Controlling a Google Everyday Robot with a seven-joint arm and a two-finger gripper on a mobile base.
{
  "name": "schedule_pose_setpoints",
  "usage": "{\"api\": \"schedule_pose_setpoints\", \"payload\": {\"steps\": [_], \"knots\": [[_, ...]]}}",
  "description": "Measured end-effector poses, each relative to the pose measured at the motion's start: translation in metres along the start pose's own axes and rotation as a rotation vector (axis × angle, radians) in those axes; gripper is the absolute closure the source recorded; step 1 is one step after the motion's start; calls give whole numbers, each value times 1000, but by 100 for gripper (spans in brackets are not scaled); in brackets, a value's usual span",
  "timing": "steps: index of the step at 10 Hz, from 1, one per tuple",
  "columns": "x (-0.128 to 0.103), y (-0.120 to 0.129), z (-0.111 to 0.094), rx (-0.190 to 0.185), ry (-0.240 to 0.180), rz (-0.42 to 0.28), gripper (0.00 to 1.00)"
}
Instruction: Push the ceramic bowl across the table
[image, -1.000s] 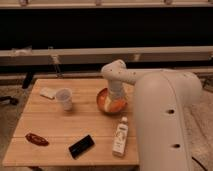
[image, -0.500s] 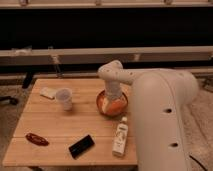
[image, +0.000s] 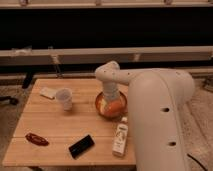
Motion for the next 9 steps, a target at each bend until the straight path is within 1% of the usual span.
{"api": "schedule_pose_setpoints", "payload": {"steps": [3,5,9], "knots": [[1,5,0,3,10,-6,20],[-1,13,-1,5,15,-15,20],[0,19,-1,11,26,-22,20]]}}
